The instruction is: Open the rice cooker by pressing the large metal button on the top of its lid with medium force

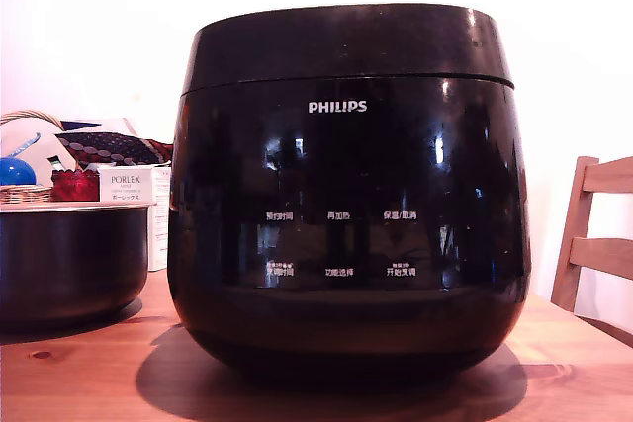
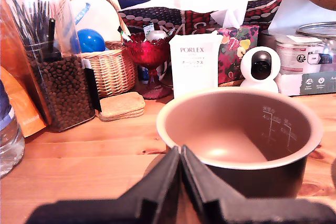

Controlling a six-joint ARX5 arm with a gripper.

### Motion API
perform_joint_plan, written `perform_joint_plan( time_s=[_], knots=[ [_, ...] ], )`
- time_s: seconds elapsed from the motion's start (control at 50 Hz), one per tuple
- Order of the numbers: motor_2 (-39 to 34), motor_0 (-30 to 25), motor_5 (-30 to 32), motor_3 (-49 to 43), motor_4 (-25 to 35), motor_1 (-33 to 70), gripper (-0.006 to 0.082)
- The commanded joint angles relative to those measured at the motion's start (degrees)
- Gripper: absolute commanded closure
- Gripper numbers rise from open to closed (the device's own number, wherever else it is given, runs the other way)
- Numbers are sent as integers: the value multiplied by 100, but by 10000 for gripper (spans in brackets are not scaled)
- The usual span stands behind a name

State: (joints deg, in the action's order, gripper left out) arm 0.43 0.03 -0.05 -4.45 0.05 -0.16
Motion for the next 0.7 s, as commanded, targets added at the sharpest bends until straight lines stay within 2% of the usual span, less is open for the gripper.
perform_joint_plan(
  time_s=[0.0,0.48,0.68],
  knots=[
    [-76,17,-297,-328,138,-22,788],
    [-76,17,-299,-310,144,-22,788],
    [0,17,-470,330,142,-24,788]
  ],
)
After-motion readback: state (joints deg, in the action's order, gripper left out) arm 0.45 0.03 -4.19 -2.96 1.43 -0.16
